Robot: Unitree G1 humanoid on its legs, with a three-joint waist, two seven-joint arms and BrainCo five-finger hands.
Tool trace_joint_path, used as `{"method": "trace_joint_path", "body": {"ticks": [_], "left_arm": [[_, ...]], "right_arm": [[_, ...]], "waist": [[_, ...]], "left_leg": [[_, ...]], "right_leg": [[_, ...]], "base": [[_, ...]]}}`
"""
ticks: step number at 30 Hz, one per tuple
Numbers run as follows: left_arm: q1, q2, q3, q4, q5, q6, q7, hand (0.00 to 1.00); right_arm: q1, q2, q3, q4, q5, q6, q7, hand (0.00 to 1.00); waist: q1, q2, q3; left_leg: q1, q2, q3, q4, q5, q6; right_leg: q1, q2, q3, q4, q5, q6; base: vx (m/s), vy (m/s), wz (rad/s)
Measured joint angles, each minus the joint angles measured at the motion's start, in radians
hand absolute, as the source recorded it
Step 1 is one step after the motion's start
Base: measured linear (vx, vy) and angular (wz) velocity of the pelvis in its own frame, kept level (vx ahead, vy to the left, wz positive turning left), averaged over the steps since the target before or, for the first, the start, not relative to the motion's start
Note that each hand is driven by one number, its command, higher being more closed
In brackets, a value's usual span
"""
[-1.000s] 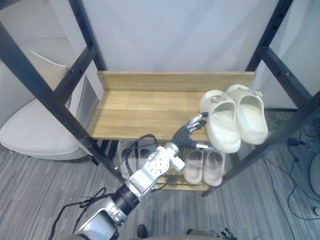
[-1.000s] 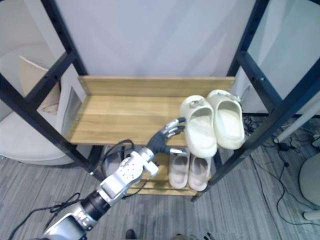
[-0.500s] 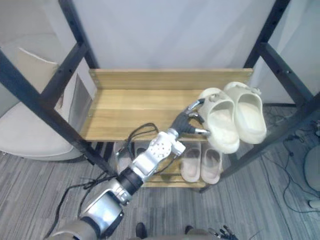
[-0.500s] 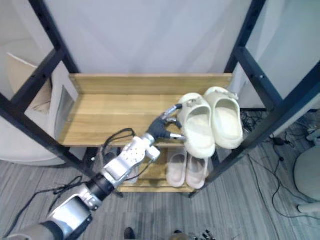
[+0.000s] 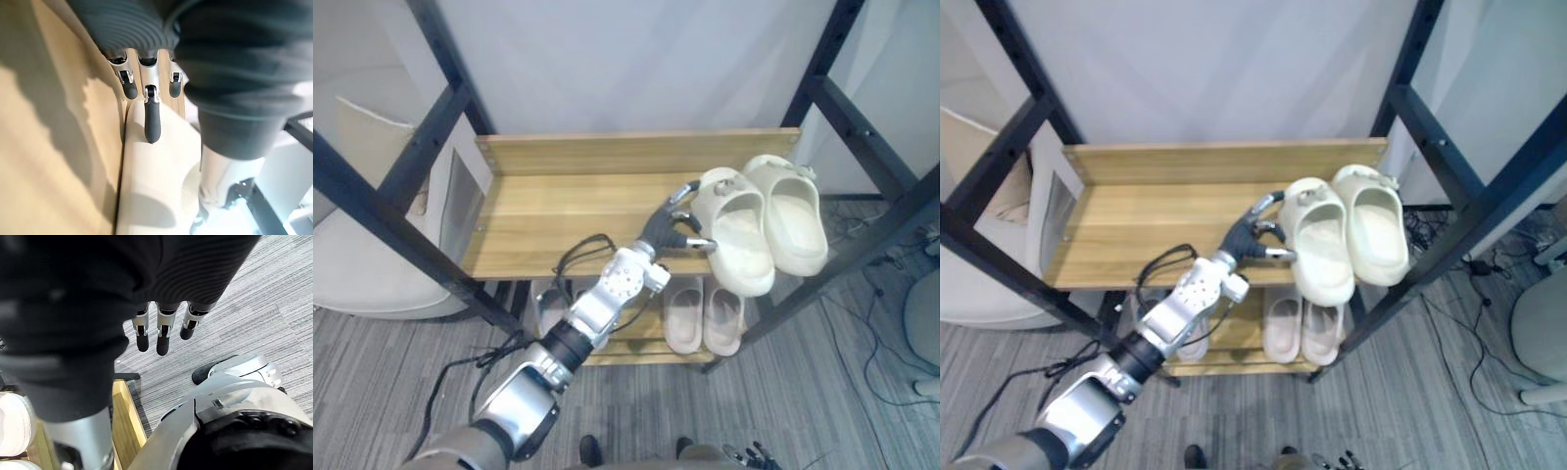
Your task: Organize the slippers on the shoe rack
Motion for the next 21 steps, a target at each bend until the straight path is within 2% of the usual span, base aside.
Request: {"method": "trace_joint_path", "body": {"ticks": [8, 13, 14, 17, 21], "left_arm": [[0.064, 0.069, 0.149, -0.245, -0.011, -0.019, 0.025, 0.00], [0.140, 0.073, 0.149, -0.360, -0.028, -0.024, 0.038, 0.00], [0.172, 0.071, 0.145, -0.428, -0.029, -0.027, 0.035, 0.00], [0.189, 0.070, 0.110, -0.489, -0.054, -0.047, 0.017, 0.00], [0.198, 0.072, -0.046, -0.549, -0.197, -0.063, -0.078, 0.00]], "right_arm": [[0.002, -0.006, -0.001, -0.001, 0.000, 0.000, 0.018, 0.00], [0.016, -0.014, 0.003, -0.001, 0.000, -0.001, 0.026, 0.00], [0.023, -0.020, 0.002, 0.000, 0.000, -0.001, 0.026, 0.00], [0.028, -0.026, 0.002, 0.002, 0.000, -0.001, 0.027, 0.00], [0.040, -0.037, 0.003, 0.003, 0.000, 0.000, 0.027, 0.00]], "waist": [[0.013, 0.005, 0.003], [0.033, 0.014, 0.004], [0.041, 0.017, 0.003], [0.046, 0.018, 0.002], [0.061, 0.025, -0.008]], "left_leg": [[0.010, -0.001, -0.007, 0.000, 0.001, 0.001], [0.018, -0.004, -0.025, 0.000, 0.001, 0.002], [0.019, -0.004, -0.028, 0.000, 0.002, 0.003], [0.022, -0.007, -0.036, 0.000, 0.003, 0.004], [0.019, -0.013, -0.047, 0.000, 0.003, 0.004]], "right_leg": [[0.014, 0.000, -0.003, 0.008, -0.001, -0.002], [0.015, -0.003, -0.007, 0.024, -0.012, -0.003], [0.006, -0.005, -0.005, 0.047, -0.024, -0.001], [0.005, -0.009, -0.007, 0.064, -0.034, 0.002], [0.007, -0.015, -0.014, 0.068, -0.037, 0.007]], "base": [[0.00, 0.000, 0.00], [-0.04, -0.005, 0.05], [-0.06, -0.008, 0.05], [-0.03, -0.006, 0.08], [0.01, -0.001, 0.07]]}}
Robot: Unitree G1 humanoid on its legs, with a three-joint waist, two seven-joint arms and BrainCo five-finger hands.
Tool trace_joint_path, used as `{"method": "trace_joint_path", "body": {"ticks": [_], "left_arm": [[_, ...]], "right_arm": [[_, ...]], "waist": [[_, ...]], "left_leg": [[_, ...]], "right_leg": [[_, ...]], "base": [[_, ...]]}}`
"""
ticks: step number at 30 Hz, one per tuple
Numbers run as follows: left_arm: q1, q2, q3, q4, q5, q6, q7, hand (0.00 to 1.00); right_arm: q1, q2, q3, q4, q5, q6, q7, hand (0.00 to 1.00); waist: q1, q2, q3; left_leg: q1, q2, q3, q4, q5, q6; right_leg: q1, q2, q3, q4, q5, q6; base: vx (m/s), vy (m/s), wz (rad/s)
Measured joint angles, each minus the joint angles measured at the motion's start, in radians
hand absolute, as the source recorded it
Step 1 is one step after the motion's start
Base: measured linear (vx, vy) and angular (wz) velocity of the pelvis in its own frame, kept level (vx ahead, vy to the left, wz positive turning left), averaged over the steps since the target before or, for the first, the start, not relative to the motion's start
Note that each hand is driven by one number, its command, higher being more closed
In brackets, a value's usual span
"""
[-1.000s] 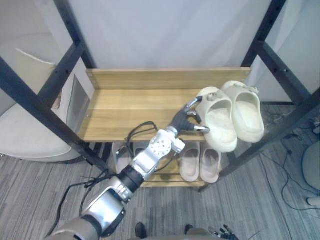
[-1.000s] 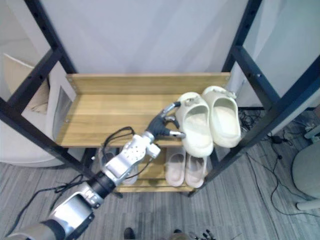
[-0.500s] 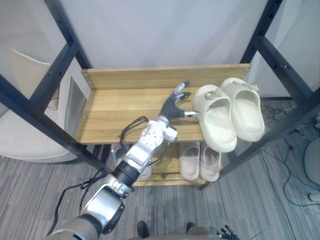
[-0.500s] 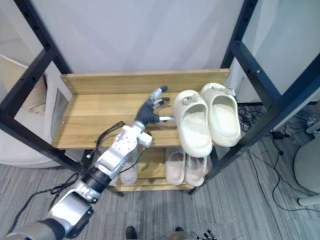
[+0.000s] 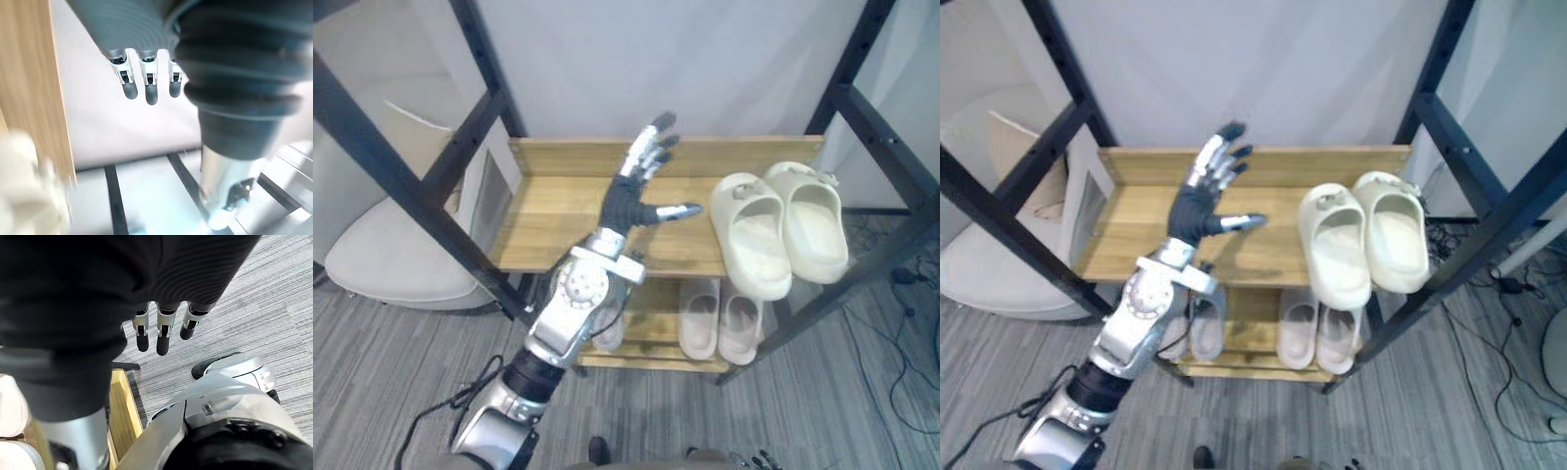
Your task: Organize the slippers on the shoe rack
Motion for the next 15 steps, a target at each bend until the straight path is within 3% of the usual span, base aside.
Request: {"method": "trace_joint_path", "body": {"ticks": [6, 15], "left_arm": [[0.044, 0.010, -0.232, 0.051, -0.211, 0.033, -0.121, 0.00], [0.058, 0.040, -0.380, 0.121, -0.244, 0.073, -0.179, 0.00]], "right_arm": [[0.000, -0.023, 0.036, 0.000, 0.000, 0.003, 0.002, 0.00], [-0.001, -0.037, 0.080, 0.001, 0.002, 0.001, 0.002, 0.00]], "waist": [[-0.001, 0.004, -0.007], [-0.004, -0.002, -0.020]], "left_leg": [[0.018, 0.000, -0.005, 0.000, 0.000, 0.000], [0.023, 0.002, -0.006, -0.001, 0.000, 0.000]], "right_leg": [[0.020, 0.000, -0.013, 0.001, -0.004, -0.004], [0.024, 0.002, -0.014, -0.006, -0.005, -0.006]], "base": [[-0.01, -0.009, 0.02], [-0.02, -0.005, 0.00]]}}
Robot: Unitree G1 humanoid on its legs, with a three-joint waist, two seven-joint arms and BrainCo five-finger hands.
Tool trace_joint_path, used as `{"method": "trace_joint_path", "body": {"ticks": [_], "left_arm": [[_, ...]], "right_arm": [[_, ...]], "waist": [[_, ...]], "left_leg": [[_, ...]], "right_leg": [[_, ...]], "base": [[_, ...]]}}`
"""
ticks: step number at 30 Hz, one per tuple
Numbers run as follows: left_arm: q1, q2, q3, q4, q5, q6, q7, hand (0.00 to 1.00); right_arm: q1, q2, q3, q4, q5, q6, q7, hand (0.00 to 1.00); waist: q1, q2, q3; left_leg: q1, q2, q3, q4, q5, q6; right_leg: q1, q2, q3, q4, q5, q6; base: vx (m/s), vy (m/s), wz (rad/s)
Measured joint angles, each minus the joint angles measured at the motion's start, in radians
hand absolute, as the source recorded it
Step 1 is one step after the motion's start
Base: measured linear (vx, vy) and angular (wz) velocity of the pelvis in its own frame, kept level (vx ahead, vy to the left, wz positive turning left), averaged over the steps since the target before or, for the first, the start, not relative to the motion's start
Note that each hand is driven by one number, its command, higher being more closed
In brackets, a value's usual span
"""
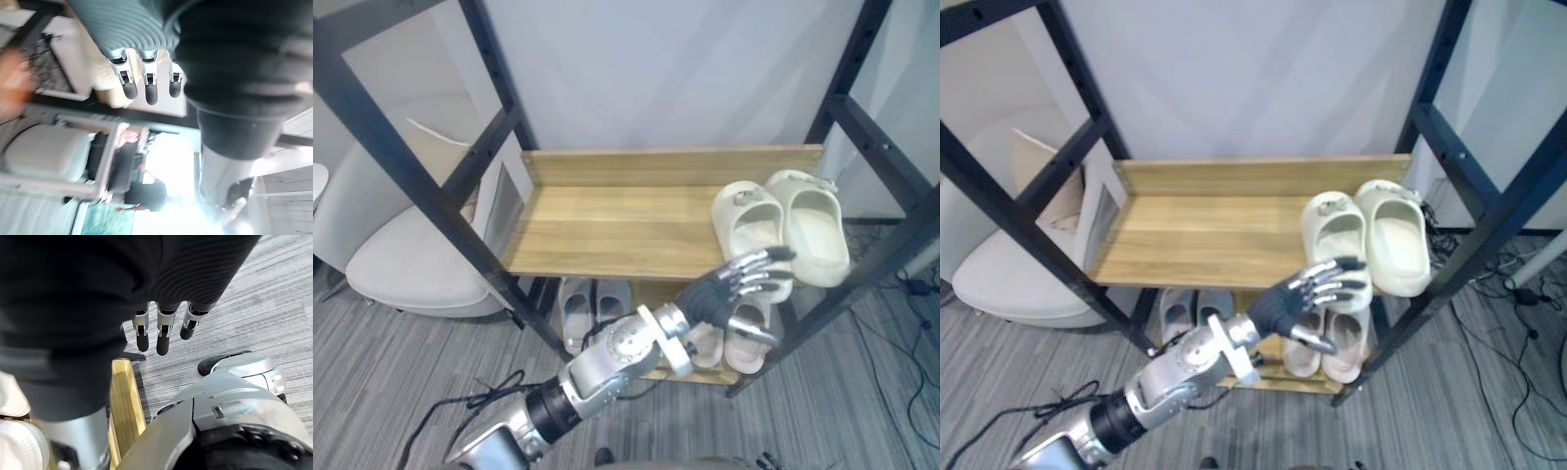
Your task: Organize the slippers on the shoe rack
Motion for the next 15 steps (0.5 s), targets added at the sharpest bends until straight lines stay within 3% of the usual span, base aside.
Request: {"method": "trace_joint_path", "body": {"ticks": [15], "left_arm": [[0.000, 0.001, -0.066, 0.118, 0.034, 0.017, -0.031, 0.00]], "right_arm": [[-0.010, 0.003, 0.030, 0.000, 0.000, -0.002, 0.001, 0.00]], "waist": [[-0.024, -0.022, -0.002]], "left_leg": [[0.000, 0.012, 0.028, 0.000, -0.004, -0.005]], "right_leg": [[-0.002, 0.014, 0.026, -0.023, 0.016, -0.008]], "base": [[-0.01, -0.007, -0.05]]}}
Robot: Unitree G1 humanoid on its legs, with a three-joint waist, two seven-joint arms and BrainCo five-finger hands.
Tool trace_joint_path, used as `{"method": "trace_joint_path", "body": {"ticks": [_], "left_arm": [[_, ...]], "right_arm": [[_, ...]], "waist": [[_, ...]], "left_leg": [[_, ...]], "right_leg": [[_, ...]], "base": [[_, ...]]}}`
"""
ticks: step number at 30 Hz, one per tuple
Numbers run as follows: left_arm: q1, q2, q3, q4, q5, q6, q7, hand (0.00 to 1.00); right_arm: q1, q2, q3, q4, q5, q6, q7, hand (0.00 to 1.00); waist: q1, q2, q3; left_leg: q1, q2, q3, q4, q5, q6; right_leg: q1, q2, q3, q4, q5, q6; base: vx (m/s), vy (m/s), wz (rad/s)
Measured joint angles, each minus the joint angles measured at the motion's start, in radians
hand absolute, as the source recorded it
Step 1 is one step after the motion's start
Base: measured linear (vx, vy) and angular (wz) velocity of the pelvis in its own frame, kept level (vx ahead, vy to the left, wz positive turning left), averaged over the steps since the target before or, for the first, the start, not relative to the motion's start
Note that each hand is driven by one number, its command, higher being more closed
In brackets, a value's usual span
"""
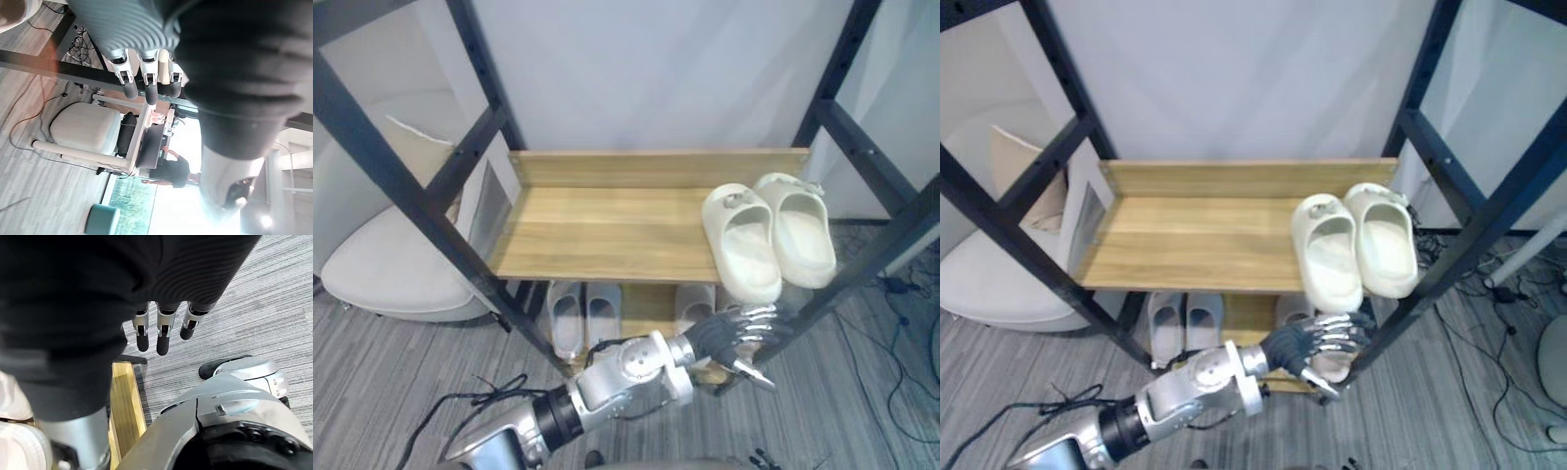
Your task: Organize the slippers on the shoe rack
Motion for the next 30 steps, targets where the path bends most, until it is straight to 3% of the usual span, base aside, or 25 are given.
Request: {"method": "trace_joint_path", "body": {"ticks": [11, 30], "left_arm": [[-0.008, -0.039, 0.003, 0.087, 0.037, 0.000, 0.024, 0.00], [-0.072, -0.076, 0.042, 0.125, 0.067, -0.001, 0.051, 0.00]], "right_arm": [[-0.009, 0.009, -0.003, 0.000, 0.003, 0.000, -0.001, 0.00], [-0.010, 0.024, -0.039, 0.000, 0.004, 0.001, -0.001, 0.00]], "waist": [[-0.022, -0.001, 0.001], [-0.030, 0.000, 0.002]], "left_leg": [[-0.008, 0.003, 0.004, 0.000, -0.003, -0.004], [-0.012, 0.013, 0.023, 0.000, -0.007, -0.009]], "right_leg": [[-0.007, 0.003, 0.004, -0.007, 0.001, 0.001], [-0.021, 0.012, 0.022, -0.012, 0.005, -0.003]], "base": [[0.00, 0.000, 0.00], [0.00, -0.009, -0.03]]}}
